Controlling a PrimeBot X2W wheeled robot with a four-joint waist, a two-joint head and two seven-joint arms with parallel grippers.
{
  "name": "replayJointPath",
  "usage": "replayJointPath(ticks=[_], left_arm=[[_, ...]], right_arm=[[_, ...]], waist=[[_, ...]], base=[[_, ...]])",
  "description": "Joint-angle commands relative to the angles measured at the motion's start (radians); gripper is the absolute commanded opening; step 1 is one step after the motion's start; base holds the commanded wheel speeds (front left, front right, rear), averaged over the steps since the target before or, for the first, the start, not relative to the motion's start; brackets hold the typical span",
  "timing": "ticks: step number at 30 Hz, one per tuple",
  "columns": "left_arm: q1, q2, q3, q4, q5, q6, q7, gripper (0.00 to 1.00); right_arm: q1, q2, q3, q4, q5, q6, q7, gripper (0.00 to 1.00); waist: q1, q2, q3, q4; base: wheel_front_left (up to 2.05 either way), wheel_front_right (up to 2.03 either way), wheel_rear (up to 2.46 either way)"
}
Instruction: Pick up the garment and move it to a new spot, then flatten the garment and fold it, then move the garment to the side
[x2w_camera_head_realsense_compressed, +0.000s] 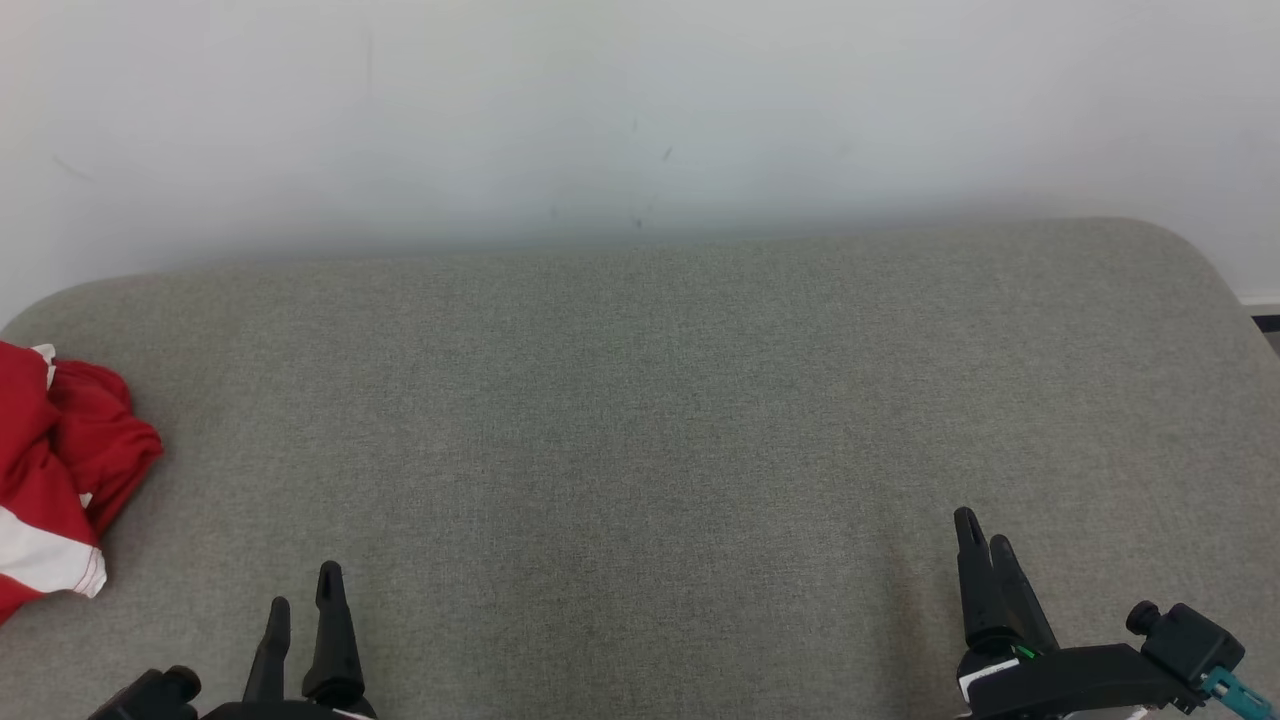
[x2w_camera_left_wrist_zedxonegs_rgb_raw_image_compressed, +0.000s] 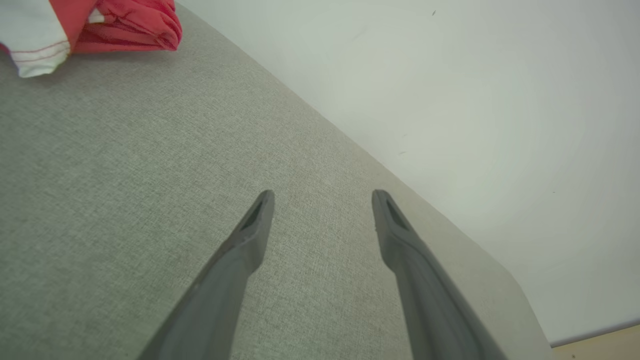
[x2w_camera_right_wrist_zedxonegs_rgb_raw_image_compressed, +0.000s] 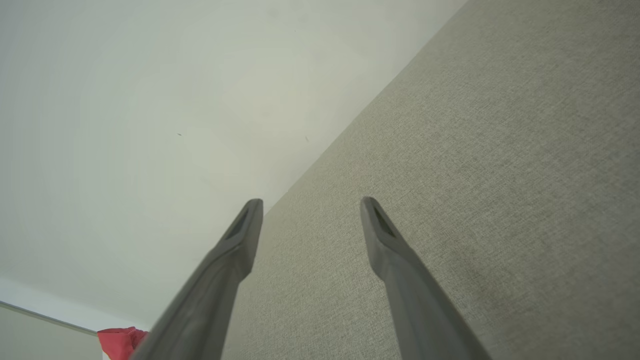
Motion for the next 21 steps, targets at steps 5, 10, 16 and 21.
replayJointPath(ticks=[5, 10, 16, 21], left_arm=[[0.010, 0.009, -0.008, -0.018, 0.087, 0.012, -0.020, 1.00], [0.015, 0.014, -0.021, -0.018, 0.156, 0.032, -0.035, 1.00], [0.026, 0.019, -0.037, -0.020, 0.223, 0.050, -0.052, 1.00], [0.031, 0.024, -0.049, -0.022, 0.280, 0.059, -0.066, 1.00]], right_arm=[[0.001, -0.002, 0.006, -0.017, -0.077, -0.001, -0.020, 1.00], [0.005, -0.002, 0.015, -0.024, -0.140, -0.001, -0.035, 1.00], [0.014, -0.002, 0.029, -0.028, -0.210, -0.001, -0.052, 1.00], [0.020, -0.002, 0.035, -0.032, -0.262, -0.001, -0.065, 1.00]], waist=[[0.0000, 0.0000, 0.000, 0.001], [0.0000, 0.0000, 0.000, 0.002], [0.0000, 0.0000, -0.001, 0.003], [0.0000, 0.0000, 0.000, 0.003]], base=[[0.00, 0.00, 0.00], [0.00, 0.00, 0.00], [0.00, 0.00, 0.00], [0.00, 0.00, 0.00]])
